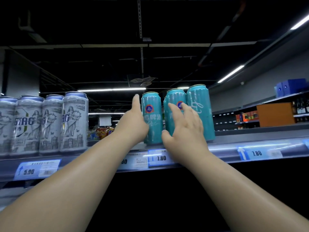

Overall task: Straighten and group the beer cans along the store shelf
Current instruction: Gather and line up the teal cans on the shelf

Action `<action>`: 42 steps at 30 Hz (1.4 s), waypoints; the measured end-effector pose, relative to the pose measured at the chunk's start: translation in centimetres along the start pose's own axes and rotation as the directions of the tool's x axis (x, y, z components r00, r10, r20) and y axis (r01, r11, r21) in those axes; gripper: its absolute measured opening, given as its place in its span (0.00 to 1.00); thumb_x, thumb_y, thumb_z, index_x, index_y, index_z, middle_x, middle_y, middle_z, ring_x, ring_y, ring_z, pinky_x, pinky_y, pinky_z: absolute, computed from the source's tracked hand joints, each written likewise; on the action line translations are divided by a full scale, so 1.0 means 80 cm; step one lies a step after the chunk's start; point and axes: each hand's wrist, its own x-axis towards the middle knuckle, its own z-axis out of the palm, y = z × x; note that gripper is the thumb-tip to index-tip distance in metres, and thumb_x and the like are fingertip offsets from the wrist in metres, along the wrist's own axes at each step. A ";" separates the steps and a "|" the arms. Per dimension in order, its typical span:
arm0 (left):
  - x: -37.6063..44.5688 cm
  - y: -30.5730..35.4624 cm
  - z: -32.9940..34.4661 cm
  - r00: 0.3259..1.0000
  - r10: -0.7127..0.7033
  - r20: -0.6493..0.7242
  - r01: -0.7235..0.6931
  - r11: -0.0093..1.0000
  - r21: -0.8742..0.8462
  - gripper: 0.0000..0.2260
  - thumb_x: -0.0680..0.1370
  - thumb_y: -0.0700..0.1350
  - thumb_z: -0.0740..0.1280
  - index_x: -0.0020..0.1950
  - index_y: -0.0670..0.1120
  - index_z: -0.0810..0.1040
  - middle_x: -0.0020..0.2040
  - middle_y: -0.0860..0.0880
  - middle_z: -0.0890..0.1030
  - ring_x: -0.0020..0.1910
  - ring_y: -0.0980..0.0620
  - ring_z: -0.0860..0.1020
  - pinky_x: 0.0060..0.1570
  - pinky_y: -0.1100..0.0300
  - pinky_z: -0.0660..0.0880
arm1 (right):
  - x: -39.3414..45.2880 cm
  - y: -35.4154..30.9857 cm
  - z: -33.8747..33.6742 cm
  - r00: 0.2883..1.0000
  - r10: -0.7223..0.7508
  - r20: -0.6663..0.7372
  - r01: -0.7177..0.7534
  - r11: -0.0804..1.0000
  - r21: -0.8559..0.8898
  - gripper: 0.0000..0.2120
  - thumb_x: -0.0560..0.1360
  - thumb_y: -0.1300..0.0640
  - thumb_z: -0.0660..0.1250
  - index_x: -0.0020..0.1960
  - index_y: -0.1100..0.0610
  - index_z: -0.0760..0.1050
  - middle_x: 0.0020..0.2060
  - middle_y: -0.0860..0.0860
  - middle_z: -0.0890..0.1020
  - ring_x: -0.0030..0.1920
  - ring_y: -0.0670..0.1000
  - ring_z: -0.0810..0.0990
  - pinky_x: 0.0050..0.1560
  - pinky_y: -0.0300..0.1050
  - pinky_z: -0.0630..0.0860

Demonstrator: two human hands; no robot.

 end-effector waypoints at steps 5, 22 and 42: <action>0.000 0.006 0.002 0.995 -0.076 0.066 0.082 0.991 -0.102 0.51 0.71 0.54 0.76 0.78 0.58 0.39 0.48 0.50 0.78 0.43 0.48 0.81 0.45 0.47 0.81 | -0.003 -0.007 0.006 0.999 -0.043 0.027 0.045 0.996 -0.083 0.37 0.77 0.49 0.63 0.81 0.46 0.50 0.81 0.54 0.48 0.79 0.54 0.43 0.78 0.54 0.39; -0.007 -0.055 -0.044 0.993 -0.109 0.038 0.102 0.983 0.151 0.53 0.75 0.57 0.71 0.75 0.52 0.26 0.63 0.42 0.75 0.49 0.44 0.79 0.52 0.46 0.77 | 0.018 -0.033 0.004 0.994 0.062 0.089 -0.062 0.998 0.002 0.39 0.77 0.50 0.66 0.81 0.44 0.49 0.80 0.52 0.53 0.79 0.54 0.49 0.77 0.54 0.53; -0.019 -0.088 -0.022 0.991 -0.060 -0.121 0.064 0.997 0.032 0.46 0.78 0.59 0.66 0.74 0.58 0.28 0.64 0.41 0.65 0.50 0.44 0.72 0.46 0.50 0.72 | 0.160 -0.073 0.097 0.936 0.320 0.144 -0.301 0.943 -0.143 0.37 0.74 0.37 0.71 0.72 0.57 0.63 0.69 0.58 0.66 0.68 0.61 0.67 0.65 0.59 0.72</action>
